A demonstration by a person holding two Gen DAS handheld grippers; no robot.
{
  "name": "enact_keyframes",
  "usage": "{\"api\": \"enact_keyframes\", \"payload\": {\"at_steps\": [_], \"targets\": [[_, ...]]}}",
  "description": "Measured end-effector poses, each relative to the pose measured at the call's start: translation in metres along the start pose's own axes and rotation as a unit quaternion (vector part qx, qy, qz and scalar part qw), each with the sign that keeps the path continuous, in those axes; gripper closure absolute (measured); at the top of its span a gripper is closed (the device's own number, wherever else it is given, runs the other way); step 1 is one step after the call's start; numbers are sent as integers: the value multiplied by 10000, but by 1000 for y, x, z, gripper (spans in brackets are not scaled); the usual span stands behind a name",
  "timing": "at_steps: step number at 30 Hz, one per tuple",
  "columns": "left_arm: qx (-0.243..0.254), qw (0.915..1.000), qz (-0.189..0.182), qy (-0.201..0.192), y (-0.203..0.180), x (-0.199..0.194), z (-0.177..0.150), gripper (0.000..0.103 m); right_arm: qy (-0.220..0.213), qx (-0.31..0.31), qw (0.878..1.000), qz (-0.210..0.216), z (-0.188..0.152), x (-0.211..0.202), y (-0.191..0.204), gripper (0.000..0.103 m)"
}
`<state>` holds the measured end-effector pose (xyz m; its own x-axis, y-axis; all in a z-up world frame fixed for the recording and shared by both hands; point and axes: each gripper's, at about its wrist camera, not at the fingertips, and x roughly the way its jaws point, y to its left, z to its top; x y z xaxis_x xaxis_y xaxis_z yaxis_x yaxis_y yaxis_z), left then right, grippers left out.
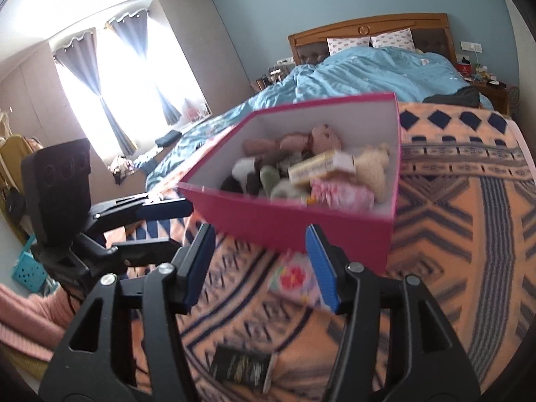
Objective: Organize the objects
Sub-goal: 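Withdraw the right gripper and lower it onto the pink floral tissue pack, then close the right gripper on the pink floral pack and lift it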
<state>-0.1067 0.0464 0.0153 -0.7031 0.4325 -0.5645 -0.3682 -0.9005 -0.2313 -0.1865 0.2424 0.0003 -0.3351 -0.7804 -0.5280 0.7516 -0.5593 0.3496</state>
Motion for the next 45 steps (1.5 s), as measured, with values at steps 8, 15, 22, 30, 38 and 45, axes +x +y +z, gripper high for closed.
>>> {"api": "enact_keyframes", "payload": {"at_steps": [8, 15, 22, 30, 38, 45], "targets": [[-138, 9970, -160, 748, -15, 34, -47, 38, 600, 348, 9972, -279, -55, 6, -18, 45], [-497, 9941, -45, 959, 7, 68, -39, 41, 706, 748, 9940, -377, -61, 28, -39, 45], [-751, 9911, 13, 1100, 23, 90, -30, 56, 781, 968, 9913, -431, -49, 53, -55, 47], [-692, 9899, 32, 1239, 21, 103, -24, 64, 855, 1042, 9899, -444, -46, 67, -61, 62], [-676, 9905, 29, 1197, 18, 95, -25, 64, 845, 1000, 9904, -455, -49, 64, -56, 64], [-536, 9932, 28, 1030, 7, 80, -20, 64, 759, 919, 9919, -430, -53, 54, -46, 64]]}}
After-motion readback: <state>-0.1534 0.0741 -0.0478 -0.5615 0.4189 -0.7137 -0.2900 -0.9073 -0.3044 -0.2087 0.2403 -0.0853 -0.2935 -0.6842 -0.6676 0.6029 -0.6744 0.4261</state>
